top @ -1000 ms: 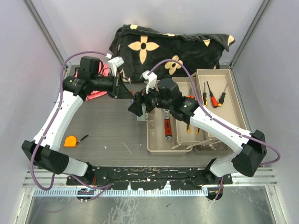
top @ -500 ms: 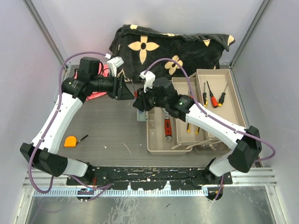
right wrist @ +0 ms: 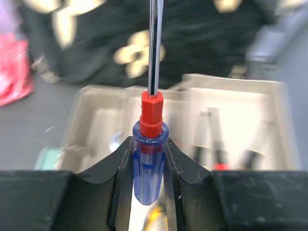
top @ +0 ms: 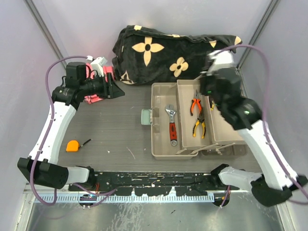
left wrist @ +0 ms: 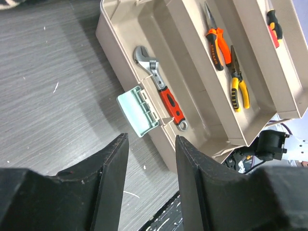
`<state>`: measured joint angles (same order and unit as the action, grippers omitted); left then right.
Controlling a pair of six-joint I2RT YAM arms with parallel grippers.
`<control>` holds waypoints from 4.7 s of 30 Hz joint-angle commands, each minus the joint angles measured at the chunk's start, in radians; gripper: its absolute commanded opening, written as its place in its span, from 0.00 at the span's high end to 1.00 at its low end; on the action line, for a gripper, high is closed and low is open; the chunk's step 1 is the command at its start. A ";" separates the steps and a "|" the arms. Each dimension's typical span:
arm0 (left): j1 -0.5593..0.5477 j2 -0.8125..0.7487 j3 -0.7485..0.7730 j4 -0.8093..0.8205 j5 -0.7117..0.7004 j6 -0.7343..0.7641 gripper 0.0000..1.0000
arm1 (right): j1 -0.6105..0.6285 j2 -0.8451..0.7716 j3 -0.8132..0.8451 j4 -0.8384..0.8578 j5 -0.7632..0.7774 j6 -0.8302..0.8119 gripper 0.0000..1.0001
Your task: Pack the tool kit
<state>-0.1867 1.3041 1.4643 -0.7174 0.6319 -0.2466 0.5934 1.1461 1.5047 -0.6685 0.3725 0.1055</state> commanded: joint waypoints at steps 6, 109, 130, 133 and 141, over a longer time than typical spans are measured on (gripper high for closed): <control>0.030 -0.078 -0.045 0.005 0.020 0.045 0.56 | -0.365 -0.067 -0.025 -0.188 0.117 -0.114 0.99; 0.716 0.239 -0.445 -0.231 -0.526 0.614 0.37 | -0.634 -0.246 0.023 -0.205 -0.590 -0.025 0.20; 0.718 0.250 -0.556 -0.141 -0.628 0.739 0.34 | -0.635 -0.266 0.021 -0.228 -0.580 -0.044 0.20; 0.717 0.273 -0.559 -0.129 -0.629 0.731 0.35 | -0.635 -0.264 0.033 -0.236 -0.574 -0.049 0.19; 0.717 0.283 -0.570 -0.118 -0.616 0.722 0.47 | -0.635 -0.261 0.041 -0.236 -0.581 -0.047 0.19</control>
<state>0.5259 1.5879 0.9043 -0.8688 0.0036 0.4835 -0.0368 0.8921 1.5108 -0.9218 -0.2108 0.0727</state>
